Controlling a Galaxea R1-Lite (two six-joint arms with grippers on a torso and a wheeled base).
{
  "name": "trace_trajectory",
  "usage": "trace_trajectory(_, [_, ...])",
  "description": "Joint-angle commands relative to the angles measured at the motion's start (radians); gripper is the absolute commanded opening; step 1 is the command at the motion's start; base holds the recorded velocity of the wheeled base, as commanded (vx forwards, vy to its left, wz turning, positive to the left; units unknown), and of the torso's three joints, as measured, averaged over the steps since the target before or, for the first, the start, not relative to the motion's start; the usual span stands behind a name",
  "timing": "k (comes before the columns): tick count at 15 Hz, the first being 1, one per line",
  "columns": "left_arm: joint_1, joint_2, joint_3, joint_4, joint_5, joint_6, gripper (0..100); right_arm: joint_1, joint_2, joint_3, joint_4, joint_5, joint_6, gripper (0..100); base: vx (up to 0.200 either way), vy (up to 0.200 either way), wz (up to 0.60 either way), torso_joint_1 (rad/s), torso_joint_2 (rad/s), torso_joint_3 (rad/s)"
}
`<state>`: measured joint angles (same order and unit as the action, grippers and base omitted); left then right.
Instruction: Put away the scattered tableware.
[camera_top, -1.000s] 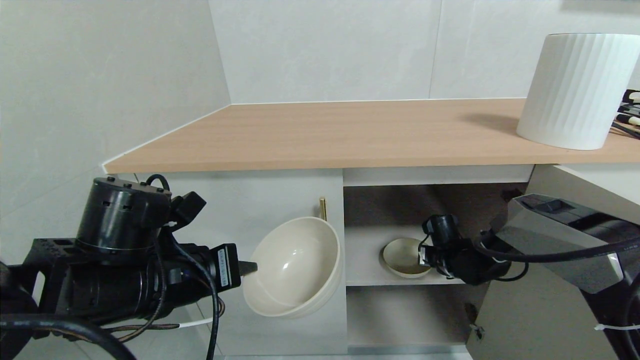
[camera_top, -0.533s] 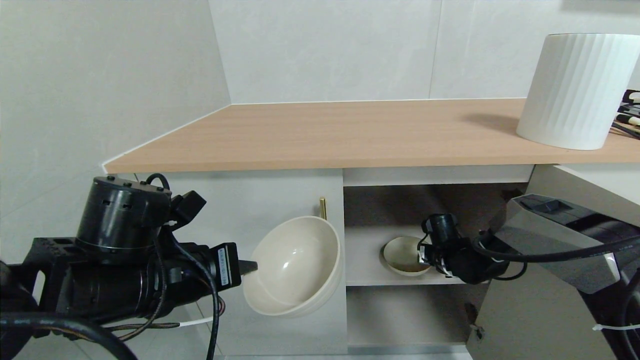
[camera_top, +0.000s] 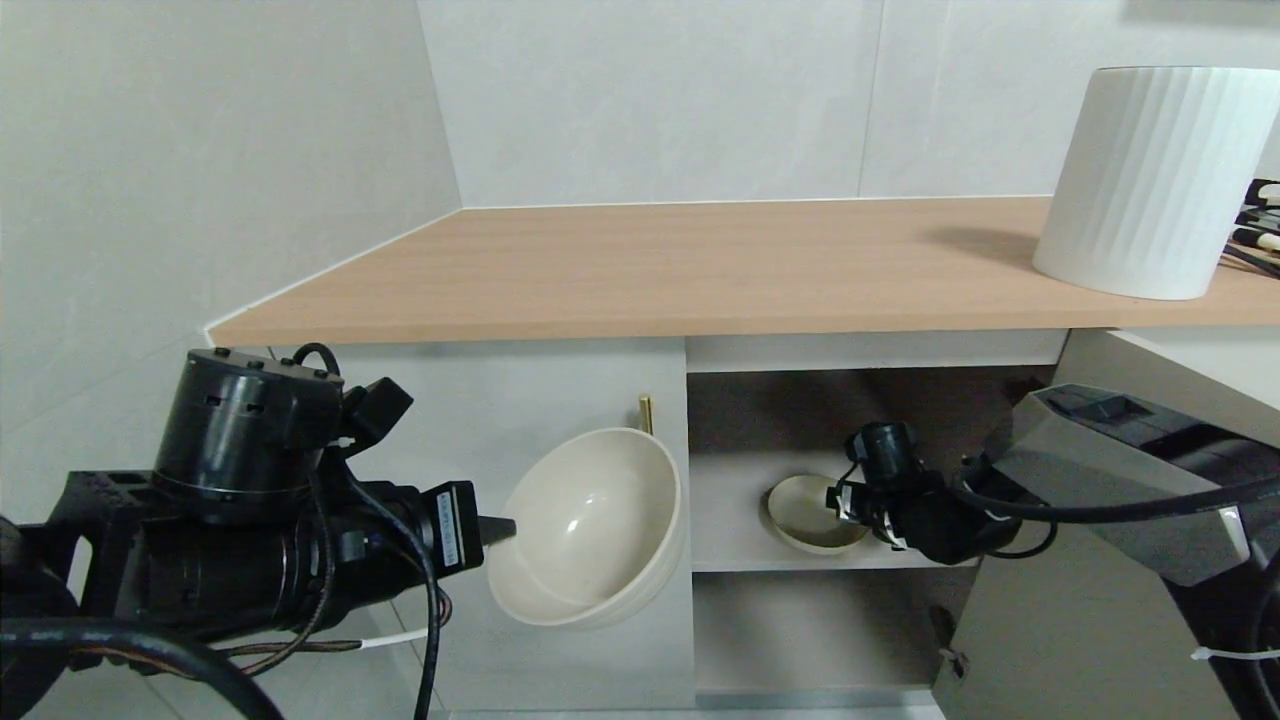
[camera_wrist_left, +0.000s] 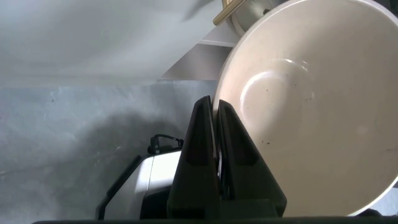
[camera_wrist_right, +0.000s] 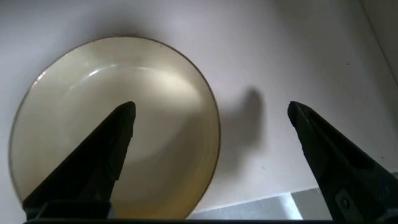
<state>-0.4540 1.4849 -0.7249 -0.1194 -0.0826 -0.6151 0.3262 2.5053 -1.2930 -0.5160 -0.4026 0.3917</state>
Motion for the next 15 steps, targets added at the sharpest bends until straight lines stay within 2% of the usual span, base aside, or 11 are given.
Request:
trace_trajectory(1, [0.0,0.025,-0.028,-0.011,0.003,0.003,0,0.007,-0.114,0.077,-0.003,0.004,0.016,100,0.0,0.0,0.0,0.0,0.0,0.0])
trace_trajectory(4, [0.0,0.046,-0.047,-0.008,0.004,0.006,0,0.053,-0.375,0.25,0.008,0.12,0.018,100,0.0,0.0,0.0,0.0,0.0,0.0])
trace_trajectory(5, [-0.002,0.049,-0.044,-0.005,0.004,0.015,0,0.086,-0.479,0.293,0.045,0.148,0.009,100,0.0,0.0,0.0,0.0,0.0,0.0])
trace_trajectory(6, [-0.003,0.055,-0.037,-0.002,0.006,0.044,0,0.123,-0.582,0.317,0.119,0.163,-0.008,100,0.0,0.0,0.0,0.0,0.0,0.0])
trace_trajectory(7, [-0.017,0.066,-0.036,0.012,0.007,0.074,0,0.169,-0.675,0.33,0.208,0.174,-0.016,100,0.0,0.0,0.0,0.0,0.0,0.0])
trace_trajectory(8, [-0.038,0.081,-0.037,0.024,0.014,0.086,0,0.218,-0.763,0.333,0.306,0.185,-0.016,100,0.0,0.0,0.0,0.0,0.0,0.0])
trace_trajectory(9, [-0.046,0.089,-0.041,0.026,0.018,0.087,0,0.237,-0.795,0.33,0.349,0.192,-0.016,100,0.0,0.0,0.0,0.0,0.0,0.0])
trace_trajectory(10, [-0.081,0.123,-0.056,0.027,0.032,0.092,0,0.303,-0.882,0.324,0.461,0.228,-0.016,100,0.0,0.0,0.0,0.0,0.0,0.0])
trace_trajectory(11, [-0.081,0.123,-0.056,0.027,0.032,0.092,0,0.303,-0.882,0.324,0.461,0.228,-0.016,100,0.0,0.0,0.0,0.0,0.0,0.0])
trace_trajectory(12, [-0.129,0.17,-0.059,0.026,0.06,0.097,0,0.389,-0.95,0.322,0.537,0.281,-0.016,100,0.0,0.0,0.0,0.0,0.0,0.0])
trace_trajectory(15, [-0.173,0.224,-0.048,0.029,0.087,0.1,0,0.467,-0.953,0.327,0.58,0.311,-0.016,100,0.0,0.0,0.0,0.0,0.0,0.0])
